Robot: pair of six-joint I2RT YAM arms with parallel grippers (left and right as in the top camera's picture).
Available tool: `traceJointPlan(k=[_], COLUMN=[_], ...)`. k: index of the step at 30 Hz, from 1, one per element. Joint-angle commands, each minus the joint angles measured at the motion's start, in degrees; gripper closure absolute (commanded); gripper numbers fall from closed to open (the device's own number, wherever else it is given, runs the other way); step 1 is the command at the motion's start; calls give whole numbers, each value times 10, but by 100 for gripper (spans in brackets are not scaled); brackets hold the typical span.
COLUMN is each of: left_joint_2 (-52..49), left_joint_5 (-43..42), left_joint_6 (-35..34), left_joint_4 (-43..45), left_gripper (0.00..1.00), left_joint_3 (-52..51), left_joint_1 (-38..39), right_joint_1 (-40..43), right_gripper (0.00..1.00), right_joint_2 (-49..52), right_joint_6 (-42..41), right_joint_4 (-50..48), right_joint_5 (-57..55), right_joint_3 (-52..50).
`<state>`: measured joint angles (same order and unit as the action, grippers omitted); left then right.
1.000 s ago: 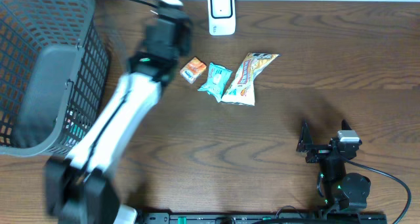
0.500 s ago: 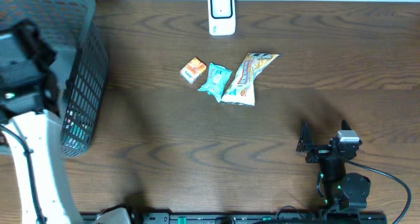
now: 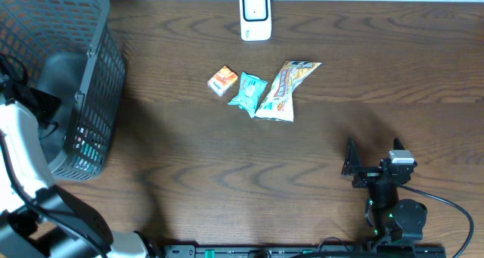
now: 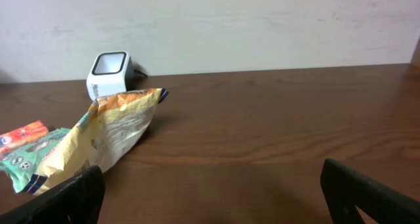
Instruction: Scan the item barcode
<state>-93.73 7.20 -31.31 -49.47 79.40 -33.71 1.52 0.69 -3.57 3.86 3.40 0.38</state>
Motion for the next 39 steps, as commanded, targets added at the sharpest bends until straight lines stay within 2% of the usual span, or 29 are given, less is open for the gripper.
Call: traceJointPlan(k=[1, 6, 15, 19, 24, 36, 37, 39], left_joint_2=[-29, -54, -55, -60, -73, -121, -127, -138], left_joint_5=[-73, -126, -125, -91, -89, -89, -89, -89], left_joint_6=[-9, -9, -9, -9, -9, -9, -9, -4], left_joint_4=[-32, -72, -82, -75, -54, -37, -37, -37], left_gripper=[21, 21, 21, 21, 21, 22, 23, 33], left_joint_3=[2, -2, -35, -47, -68, -69, -69, -69], left_joint_1=[-1, -1, -1, -1, -1, -1, -1, -1], right_joint_1=[-4, -4, -4, -4, -4, -4, -4, -4], right_gripper=[1, 1, 1, 1, 1, 1, 1, 1], right_joint_2=[-4, -4, -4, -4, -4, -4, -4, -4], right_joint_6=[7, 7, 7, 7, 7, 7, 7, 7], right_joint_4=[2, 2, 2, 2, 2, 2, 2, 2], right_joint_5=[0, 0, 0, 0, 0, 0, 0, 0], right_joint_3=[-1, -1, -1, -1, -1, -1, -1, -1])
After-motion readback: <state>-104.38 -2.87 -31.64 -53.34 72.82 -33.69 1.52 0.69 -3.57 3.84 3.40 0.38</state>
